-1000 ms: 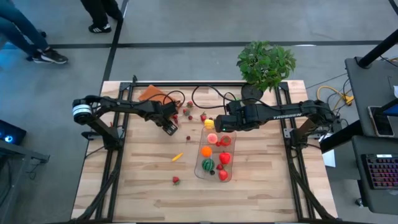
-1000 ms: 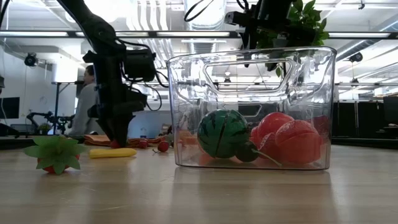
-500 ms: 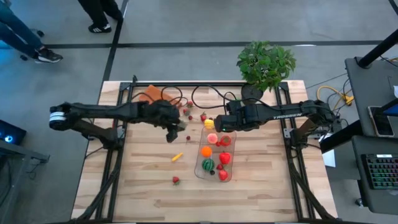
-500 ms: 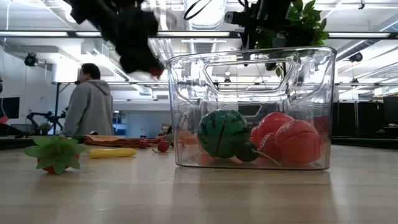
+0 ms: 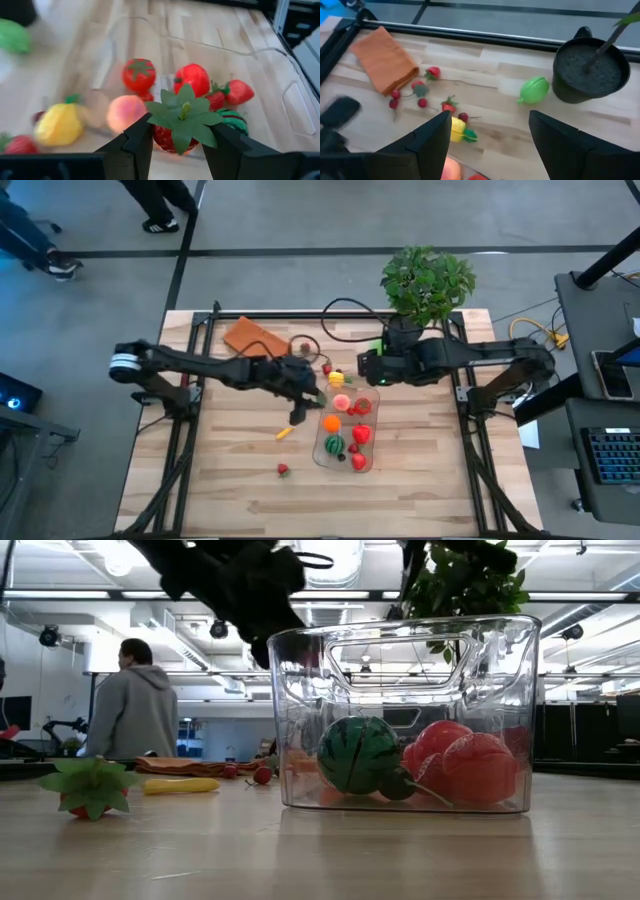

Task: Pick and placing Produce into tupperware
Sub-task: Put the strawberry into the transparent bin

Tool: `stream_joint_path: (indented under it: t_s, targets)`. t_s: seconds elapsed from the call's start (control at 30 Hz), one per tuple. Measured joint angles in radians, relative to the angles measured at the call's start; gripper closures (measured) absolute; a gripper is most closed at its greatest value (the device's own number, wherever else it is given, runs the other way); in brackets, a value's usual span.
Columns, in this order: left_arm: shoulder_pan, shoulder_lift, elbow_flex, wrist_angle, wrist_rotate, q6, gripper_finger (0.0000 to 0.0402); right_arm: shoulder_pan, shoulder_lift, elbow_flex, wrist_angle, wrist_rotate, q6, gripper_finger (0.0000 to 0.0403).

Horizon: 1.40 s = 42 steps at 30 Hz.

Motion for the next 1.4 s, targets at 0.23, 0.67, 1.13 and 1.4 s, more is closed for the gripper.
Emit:
stream_joint_path:
  t_s: [0.23,0.67,1.13,1.4]
  targets:
    - [-0.04,0.15,0.137,0.009,0.003,-0.077,0.0266,0.007,-0.045,-0.002,-0.077,-0.018,0.047,0.0145]
    - [-0.04,0.195,0.172,-0.048,0.003,-0.23,0.0123,0.007,-0.01,-0.012,-0.143,-0.128,0.142,0.0145]
    - [-0.047,-0.192,0.087,-0.481,-0.401,-0.123,0.0103,-0.007,0.184,-0.016,-0.117,-0.158,0.301,0.0145]
    - [-0.047,-0.439,-0.057,-0.512,-0.506,-0.156,0.0103,-0.108,0.326,-0.016,-0.112,-0.142,0.347,0.0145]
